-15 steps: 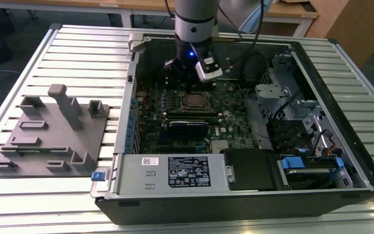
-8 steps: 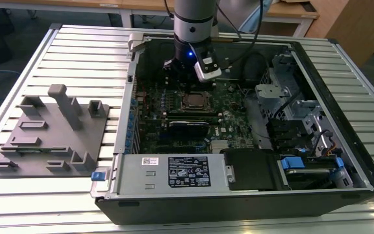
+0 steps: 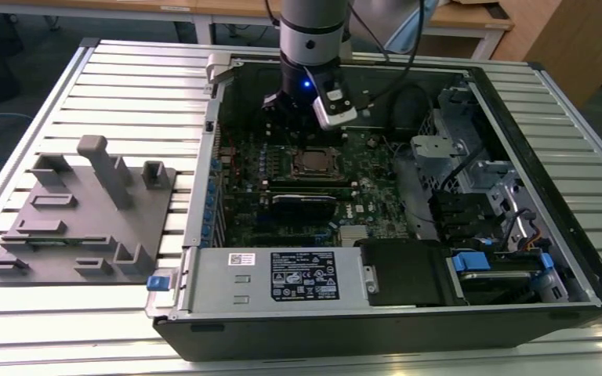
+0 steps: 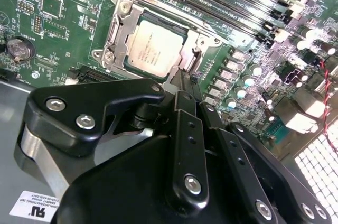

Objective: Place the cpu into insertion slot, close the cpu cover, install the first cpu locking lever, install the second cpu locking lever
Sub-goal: 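Install the first cpu locking lever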

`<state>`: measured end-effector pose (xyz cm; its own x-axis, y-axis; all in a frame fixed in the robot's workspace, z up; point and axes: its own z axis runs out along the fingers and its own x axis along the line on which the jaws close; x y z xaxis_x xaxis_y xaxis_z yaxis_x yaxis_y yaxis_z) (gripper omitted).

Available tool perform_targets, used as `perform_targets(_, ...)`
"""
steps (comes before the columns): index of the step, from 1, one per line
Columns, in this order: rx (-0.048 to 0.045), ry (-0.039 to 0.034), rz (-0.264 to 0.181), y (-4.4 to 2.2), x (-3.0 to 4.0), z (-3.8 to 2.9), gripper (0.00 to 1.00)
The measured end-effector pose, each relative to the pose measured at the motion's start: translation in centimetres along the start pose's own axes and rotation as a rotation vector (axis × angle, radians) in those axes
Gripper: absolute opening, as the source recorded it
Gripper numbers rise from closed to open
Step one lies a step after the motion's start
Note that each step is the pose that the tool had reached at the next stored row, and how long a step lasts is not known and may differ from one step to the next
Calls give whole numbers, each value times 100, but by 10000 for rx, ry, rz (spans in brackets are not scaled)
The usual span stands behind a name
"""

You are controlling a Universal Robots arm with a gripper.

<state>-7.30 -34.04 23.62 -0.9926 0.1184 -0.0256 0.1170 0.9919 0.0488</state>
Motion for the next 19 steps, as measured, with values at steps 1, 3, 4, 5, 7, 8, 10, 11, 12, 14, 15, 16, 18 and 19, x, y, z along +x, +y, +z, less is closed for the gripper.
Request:
perform_targets(1, -1, 0, 0, 1, 0, -8, 10)
perform_targets(3, -1, 0, 0, 1, -1, -22, 10)
perform_targets(4, -1, 0, 0, 1, -1, -30, 10)
perform_targets(5, -2, 0, 1, 2, -1, -38, 10)
perform_targets(7, 0, 0, 0, 3, -1, -55, 10)
perform_targets(8, 0, 0, 0, 3, -1, -63, 10)
perform_targets(10, -1, 0, 0, 4, -2, -73, 10)
perform_targets(11, -1, 0, 0, 4, -2, -76, 10)
perform_targets(12, -3, -1, 0, 4, -2, -78, 10)
perform_targets(14, -4, -2, 0, 4, -2, -79, 10)
perform_targets(15, -1, 0, 0, 4, -2, -81, 10)
perform_targets(16, -1, 0, 0, 4, -2, -81, 10)
perform_targets(18, -1, -1, 0, 4, -2, -81, 10)
perform_targets(19, -1, 0, 0, 4, -2, -81, 10)
